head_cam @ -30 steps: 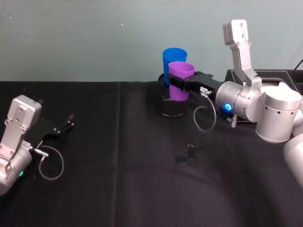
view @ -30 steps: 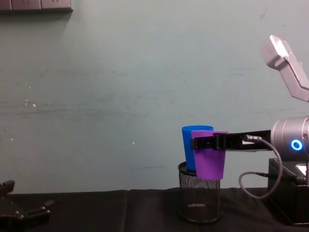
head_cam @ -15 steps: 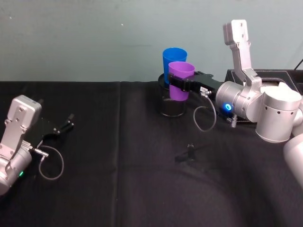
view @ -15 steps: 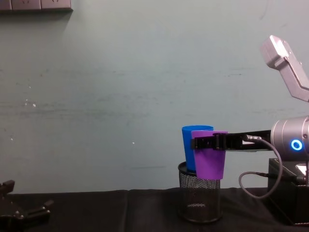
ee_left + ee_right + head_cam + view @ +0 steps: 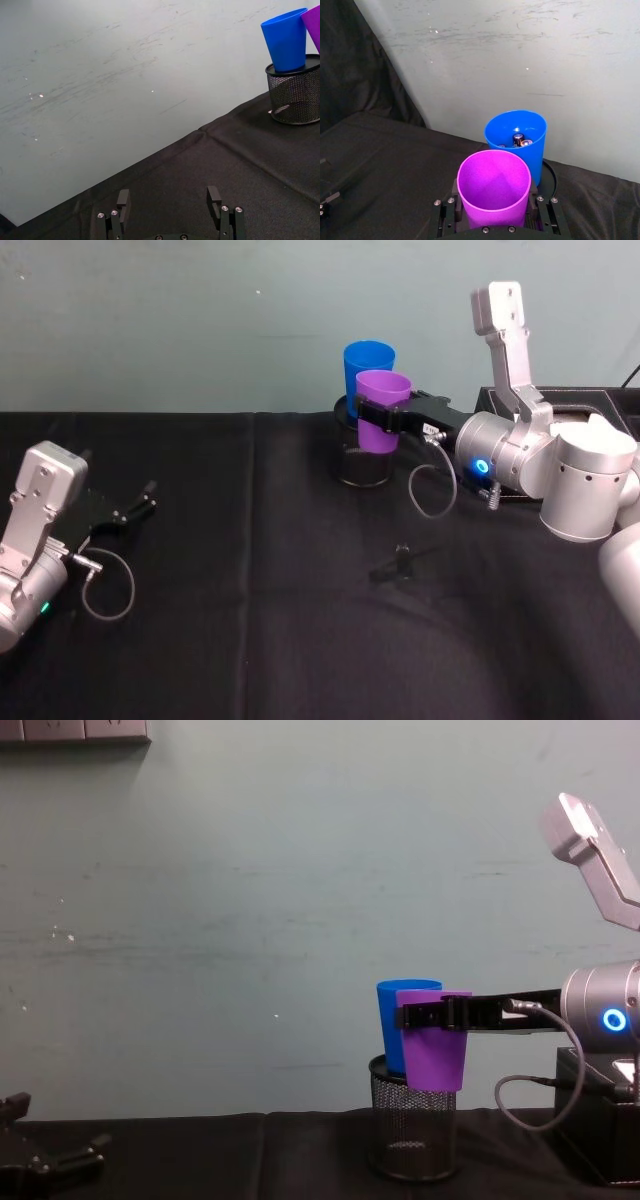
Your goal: Pick up one cup with a gripper and tap it against the other cup.
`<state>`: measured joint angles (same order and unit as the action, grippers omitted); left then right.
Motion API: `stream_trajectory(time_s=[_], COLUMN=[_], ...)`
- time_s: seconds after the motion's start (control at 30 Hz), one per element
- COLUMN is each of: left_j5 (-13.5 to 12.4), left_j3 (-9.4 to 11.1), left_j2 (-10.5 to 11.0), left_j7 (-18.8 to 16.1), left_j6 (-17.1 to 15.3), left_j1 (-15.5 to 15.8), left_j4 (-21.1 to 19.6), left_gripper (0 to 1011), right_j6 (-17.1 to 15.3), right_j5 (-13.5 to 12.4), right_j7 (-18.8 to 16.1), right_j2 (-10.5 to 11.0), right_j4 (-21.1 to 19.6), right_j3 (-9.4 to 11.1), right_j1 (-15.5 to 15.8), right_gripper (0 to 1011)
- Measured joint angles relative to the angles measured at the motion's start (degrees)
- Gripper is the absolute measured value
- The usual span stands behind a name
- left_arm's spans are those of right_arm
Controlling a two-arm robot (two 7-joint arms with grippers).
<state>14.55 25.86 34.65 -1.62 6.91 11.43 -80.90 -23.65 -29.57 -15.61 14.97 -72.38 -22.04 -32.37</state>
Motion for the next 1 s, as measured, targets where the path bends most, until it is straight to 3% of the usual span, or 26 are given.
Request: stream_trajectory(time_s=[1.0], left_j5=[0.0], left_j3=[0.0], left_j2=[0.0], left_j7=[0.0], left_j6=[0.0], left_j1=[0.0], left_j4=[0.0], left_gripper=[1000], right_j6=[0.0], right_j5=[0.0], right_j7=[0.0], right_j2=[0.0], right_j4=[0.0], right_j3=[0.0], right_j1=[0.0], right_gripper=[726])
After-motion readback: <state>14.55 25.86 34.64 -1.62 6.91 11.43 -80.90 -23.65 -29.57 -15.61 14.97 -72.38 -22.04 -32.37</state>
